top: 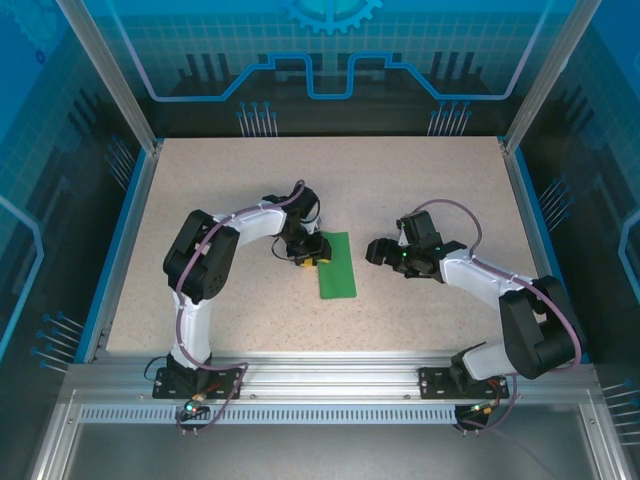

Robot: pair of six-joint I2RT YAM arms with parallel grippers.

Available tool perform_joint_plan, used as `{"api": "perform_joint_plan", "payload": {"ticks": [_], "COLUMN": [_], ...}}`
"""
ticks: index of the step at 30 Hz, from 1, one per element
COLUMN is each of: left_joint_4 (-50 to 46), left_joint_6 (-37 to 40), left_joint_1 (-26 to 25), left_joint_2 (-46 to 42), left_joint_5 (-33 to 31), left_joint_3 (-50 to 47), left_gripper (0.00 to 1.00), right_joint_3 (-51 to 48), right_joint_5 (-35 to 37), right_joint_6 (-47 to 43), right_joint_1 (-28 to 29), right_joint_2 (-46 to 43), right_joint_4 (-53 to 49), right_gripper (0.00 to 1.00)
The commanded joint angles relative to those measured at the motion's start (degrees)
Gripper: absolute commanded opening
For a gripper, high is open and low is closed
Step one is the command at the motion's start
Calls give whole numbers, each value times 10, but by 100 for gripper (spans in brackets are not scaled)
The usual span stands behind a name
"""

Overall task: Fold a paper plane with a square sheet of paper (fold left side to right side)
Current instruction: First fold in half a square sheet of paper at the center of the table.

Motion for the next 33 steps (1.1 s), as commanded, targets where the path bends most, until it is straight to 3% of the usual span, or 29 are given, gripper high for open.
{"api": "perform_joint_plan", "payload": {"ticks": [1,33], "left_joint_4": [20,21], "left_joint_6": [1,-17], "left_joint_1": [-29,-25], "left_joint_2": [52,50], "left_joint_5": [-16,-38], "left_joint_3": [-9,-10], "left_gripper": [43,42], "right_joint_3": [-5,17], "right_joint_5": [-6,-27], "right_joint_6": [-6,-12], "right_joint_1": [-4,16], "right_joint_2": [-5,29], "right_joint_4": [7,13], "right_gripper": [80,80]}}
